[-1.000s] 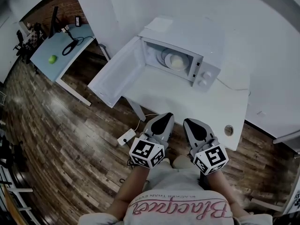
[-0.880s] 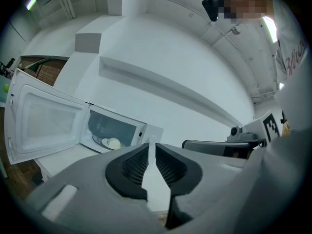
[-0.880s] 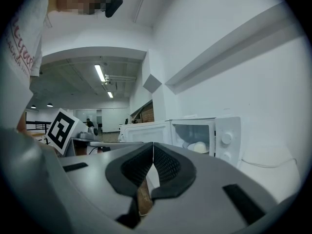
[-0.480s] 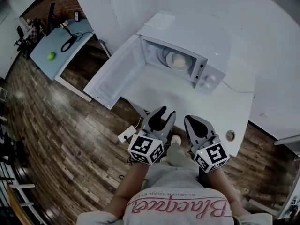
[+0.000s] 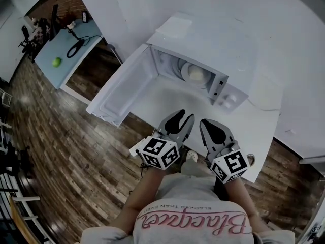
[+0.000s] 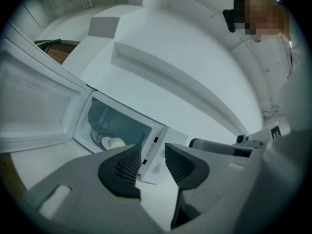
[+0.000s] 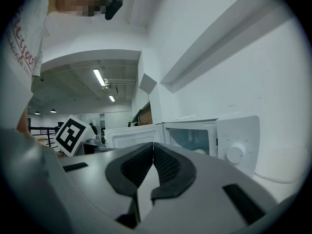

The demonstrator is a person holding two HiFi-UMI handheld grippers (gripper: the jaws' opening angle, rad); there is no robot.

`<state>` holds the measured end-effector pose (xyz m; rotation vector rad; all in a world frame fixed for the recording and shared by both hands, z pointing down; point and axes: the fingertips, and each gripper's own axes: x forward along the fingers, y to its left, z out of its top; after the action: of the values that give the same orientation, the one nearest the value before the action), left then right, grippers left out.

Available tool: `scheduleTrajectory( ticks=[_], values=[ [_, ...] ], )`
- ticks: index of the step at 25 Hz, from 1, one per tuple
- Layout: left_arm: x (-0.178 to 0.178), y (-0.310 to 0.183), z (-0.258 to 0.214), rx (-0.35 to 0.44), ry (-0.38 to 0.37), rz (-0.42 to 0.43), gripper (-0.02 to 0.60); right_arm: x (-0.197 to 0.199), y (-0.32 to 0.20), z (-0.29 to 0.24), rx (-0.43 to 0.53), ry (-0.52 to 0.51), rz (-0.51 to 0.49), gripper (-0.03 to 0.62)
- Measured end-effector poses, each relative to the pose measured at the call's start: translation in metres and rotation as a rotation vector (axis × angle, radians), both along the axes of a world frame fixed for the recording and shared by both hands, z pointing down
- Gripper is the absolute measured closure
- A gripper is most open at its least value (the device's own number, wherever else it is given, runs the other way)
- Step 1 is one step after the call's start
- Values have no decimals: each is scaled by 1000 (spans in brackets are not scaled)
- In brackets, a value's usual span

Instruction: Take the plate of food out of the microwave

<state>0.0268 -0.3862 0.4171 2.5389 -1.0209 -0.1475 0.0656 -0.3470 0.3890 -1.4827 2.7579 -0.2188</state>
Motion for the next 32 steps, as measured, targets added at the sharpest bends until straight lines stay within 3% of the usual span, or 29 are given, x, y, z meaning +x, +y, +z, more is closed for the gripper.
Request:
scheduleTrajectory(
  ticks=[9,25,32],
  values=[
    [17,-59,33,-196,126,-45,425,9,-41,8,-27,-18,-39,582],
    [47,-131,102,-475,213,-154,425,28,-82,40,-122,-52,-77,582],
    [61,-154,116,-569,312,-128,425,35,-88,54,-153,-57,-71,582]
  ],
)
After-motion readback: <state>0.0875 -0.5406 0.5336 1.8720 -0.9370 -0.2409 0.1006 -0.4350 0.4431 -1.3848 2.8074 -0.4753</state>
